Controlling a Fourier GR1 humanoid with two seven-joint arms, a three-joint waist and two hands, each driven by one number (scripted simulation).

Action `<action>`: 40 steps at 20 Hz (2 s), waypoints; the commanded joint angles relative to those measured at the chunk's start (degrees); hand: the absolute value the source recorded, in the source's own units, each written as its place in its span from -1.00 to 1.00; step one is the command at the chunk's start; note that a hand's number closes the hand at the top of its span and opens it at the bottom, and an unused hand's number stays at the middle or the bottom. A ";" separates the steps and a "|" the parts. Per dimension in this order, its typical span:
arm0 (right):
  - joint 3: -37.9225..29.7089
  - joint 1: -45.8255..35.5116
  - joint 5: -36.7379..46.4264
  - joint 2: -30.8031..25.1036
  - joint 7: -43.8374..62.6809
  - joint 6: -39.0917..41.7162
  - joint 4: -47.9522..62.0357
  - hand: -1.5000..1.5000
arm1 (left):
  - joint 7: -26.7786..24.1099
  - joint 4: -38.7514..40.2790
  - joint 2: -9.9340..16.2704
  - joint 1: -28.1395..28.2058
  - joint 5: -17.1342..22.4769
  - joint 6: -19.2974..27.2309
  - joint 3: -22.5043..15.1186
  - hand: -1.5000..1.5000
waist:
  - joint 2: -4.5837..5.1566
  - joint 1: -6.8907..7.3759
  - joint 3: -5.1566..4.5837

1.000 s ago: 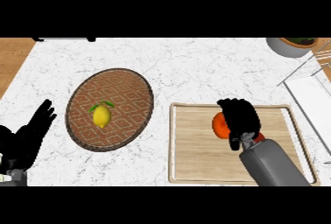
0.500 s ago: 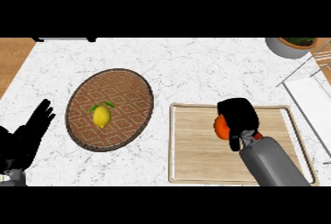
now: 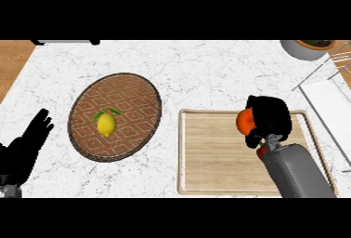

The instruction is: Pick the squash from the tray and place it in the tiered shelf

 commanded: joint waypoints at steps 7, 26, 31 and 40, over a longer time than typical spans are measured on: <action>-22.31 -12.47 3.17 3.56 32.93 -8.07 1.85 1.00 | 0.30 0.57 -0.55 -1.46 -0.99 0.88 -0.32 0.00 | 0.28 0.62 0.02; -20.29 -23.64 18.09 11.13 45.40 2.30 -29.49 1.00 | 0.71 -0.99 -1.91 0.30 -1.96 0.62 -0.13 0.00 | -0.18 0.22 0.01; -25.12 -32.00 22.94 7.80 42.32 6.32 -26.58 1.00 | 1.39 0.61 -2.43 -2.17 -1.99 0.67 -0.21 0.00 | -0.10 0.17 -0.02; -31.35 -41.53 30.97 3.17 36.87 18.89 -21.46 1.00 | -2.59 2.66 -2.51 -1.50 -3.35 0.34 0.07 0.00 | -0.13 0.19 -0.08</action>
